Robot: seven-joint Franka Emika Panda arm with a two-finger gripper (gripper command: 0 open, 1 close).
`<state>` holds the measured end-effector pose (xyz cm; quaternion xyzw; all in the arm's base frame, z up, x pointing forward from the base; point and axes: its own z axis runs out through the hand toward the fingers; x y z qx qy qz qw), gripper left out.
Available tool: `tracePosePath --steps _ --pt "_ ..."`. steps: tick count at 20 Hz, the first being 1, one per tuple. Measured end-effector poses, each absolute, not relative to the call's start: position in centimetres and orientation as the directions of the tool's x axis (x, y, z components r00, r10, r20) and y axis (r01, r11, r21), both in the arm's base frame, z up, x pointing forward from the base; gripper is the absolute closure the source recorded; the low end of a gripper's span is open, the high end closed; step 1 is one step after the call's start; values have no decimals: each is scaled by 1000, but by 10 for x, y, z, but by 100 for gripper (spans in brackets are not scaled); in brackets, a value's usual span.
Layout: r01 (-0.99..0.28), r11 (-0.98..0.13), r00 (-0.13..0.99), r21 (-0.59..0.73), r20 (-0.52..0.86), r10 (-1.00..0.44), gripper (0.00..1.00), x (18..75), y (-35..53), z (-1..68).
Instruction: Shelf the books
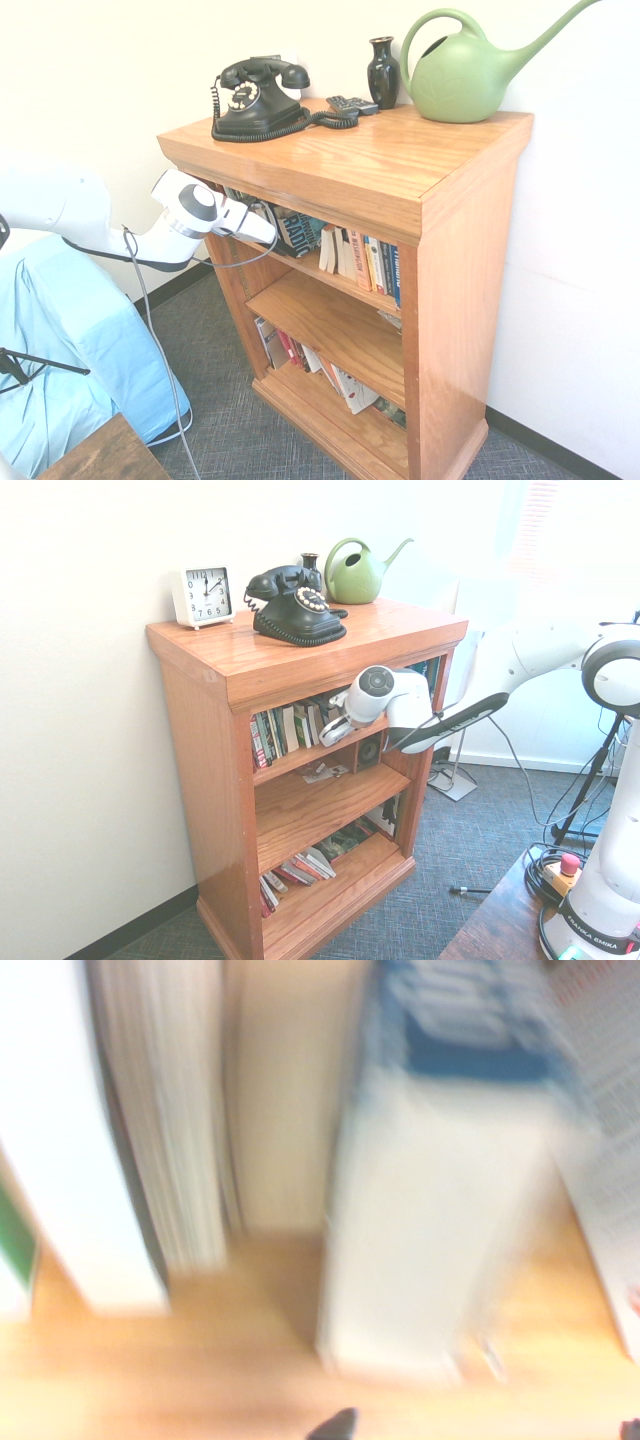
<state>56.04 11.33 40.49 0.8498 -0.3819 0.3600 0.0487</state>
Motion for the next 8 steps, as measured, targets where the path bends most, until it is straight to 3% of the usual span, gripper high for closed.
tracePosePath --steps 8 --pt "-689 -686 442 -234 615 -654 0 459 104 435"
